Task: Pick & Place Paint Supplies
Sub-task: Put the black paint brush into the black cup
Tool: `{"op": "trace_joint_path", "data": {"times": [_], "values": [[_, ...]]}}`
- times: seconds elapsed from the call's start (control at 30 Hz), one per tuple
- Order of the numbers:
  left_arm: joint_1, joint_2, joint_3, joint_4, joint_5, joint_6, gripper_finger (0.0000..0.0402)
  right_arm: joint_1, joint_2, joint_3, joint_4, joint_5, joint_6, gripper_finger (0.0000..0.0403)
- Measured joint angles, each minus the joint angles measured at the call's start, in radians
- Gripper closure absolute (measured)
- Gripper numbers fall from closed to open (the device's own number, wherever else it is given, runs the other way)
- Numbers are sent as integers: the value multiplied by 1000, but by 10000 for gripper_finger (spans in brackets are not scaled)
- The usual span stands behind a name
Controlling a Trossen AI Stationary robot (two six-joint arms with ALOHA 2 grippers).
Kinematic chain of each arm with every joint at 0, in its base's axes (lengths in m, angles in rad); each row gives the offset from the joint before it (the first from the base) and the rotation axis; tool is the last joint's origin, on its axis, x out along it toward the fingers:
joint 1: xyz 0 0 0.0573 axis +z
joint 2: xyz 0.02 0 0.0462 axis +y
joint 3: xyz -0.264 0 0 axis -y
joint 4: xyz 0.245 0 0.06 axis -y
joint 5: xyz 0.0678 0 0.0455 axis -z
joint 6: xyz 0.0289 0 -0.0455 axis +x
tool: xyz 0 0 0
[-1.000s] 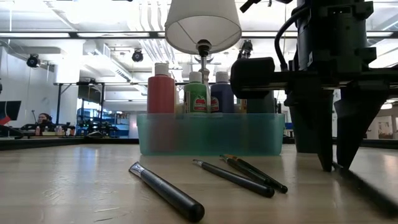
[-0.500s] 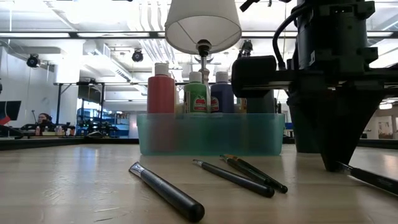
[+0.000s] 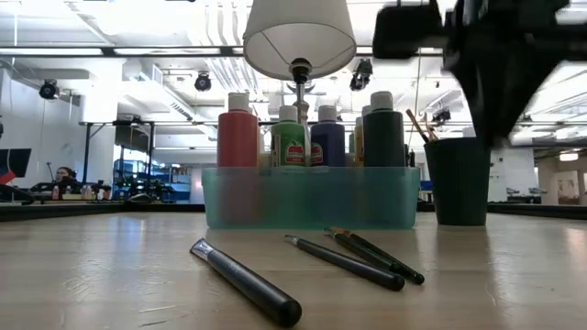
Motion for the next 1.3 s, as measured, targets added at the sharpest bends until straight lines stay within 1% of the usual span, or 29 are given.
{"op": "trace_joint_path", "data": {"times": [0.3, 0.47, 0.67, 0.9, 1.03, 1.07, 1.2, 1.3], "values": [[0, 0, 0, 0, 0, -2, 234, 3, -116, 78, -234, 104, -15, 394], [0, 0, 0, 0, 0, -9, 234, 3, -152, 120, -347, 160, -39, 394], [0, 0, 0, 0, 0, -29, 234, -3, -222, 121, -417, 299, -88, 393], [0, 3, 0, 28, 0, -122, 234, -62, -368, 80, -423, 503, -339, 394], [0, 12, 0, 43, -4, -197, 234, -68, -465, 44, -401, 700, -490, 394], [0, 14, 0, 47, -9, -216, 234, -68, -492, 30, -399, 731, -520, 394], [0, 17, 0, 74, -52, -273, 234, -70, -610, -58, -347, 789, -644, 394], [0, 18, 0, 110, -77, -304, 234, -70, -715, -148, -234, 810, -758, 394]]}}
